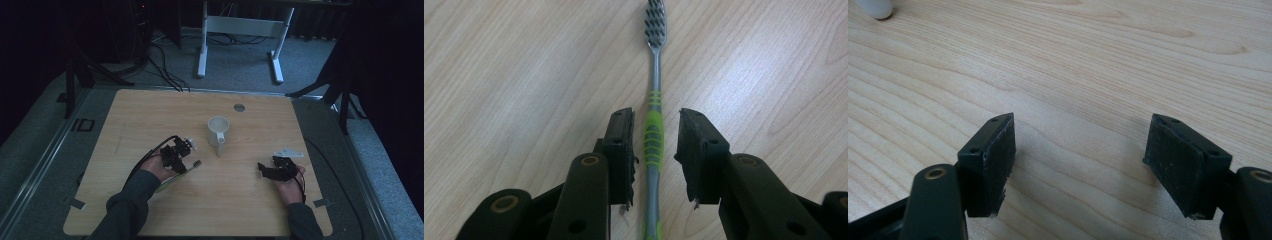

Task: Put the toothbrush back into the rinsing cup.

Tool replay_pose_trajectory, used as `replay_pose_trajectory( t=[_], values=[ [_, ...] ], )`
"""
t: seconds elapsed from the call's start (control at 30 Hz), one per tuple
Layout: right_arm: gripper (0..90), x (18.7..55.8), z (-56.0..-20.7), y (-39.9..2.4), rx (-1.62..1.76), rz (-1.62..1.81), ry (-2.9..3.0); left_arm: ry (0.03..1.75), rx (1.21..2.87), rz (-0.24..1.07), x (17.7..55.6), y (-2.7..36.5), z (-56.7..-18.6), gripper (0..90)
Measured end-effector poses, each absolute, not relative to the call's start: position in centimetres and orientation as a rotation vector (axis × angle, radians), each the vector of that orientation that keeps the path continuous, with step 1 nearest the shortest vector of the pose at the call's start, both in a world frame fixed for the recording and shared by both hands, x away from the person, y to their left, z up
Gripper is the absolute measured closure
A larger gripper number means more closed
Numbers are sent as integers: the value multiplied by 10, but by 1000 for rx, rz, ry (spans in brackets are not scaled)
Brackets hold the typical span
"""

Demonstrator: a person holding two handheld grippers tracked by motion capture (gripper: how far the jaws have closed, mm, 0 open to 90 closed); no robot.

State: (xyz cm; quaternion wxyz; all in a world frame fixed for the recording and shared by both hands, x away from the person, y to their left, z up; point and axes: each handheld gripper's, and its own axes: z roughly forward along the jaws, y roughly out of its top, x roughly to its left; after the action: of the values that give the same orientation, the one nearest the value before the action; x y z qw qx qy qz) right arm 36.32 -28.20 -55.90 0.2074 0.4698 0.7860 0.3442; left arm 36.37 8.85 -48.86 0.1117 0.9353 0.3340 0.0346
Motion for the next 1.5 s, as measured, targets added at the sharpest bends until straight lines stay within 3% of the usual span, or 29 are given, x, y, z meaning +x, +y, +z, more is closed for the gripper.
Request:
replay_pose_trajectory(
  t=[1.5],
  values=[
    [280, 363, -559, -282, 1307, 959, 2190, 969, 2885, 68, 369, 78, -514, 771]
  ],
)
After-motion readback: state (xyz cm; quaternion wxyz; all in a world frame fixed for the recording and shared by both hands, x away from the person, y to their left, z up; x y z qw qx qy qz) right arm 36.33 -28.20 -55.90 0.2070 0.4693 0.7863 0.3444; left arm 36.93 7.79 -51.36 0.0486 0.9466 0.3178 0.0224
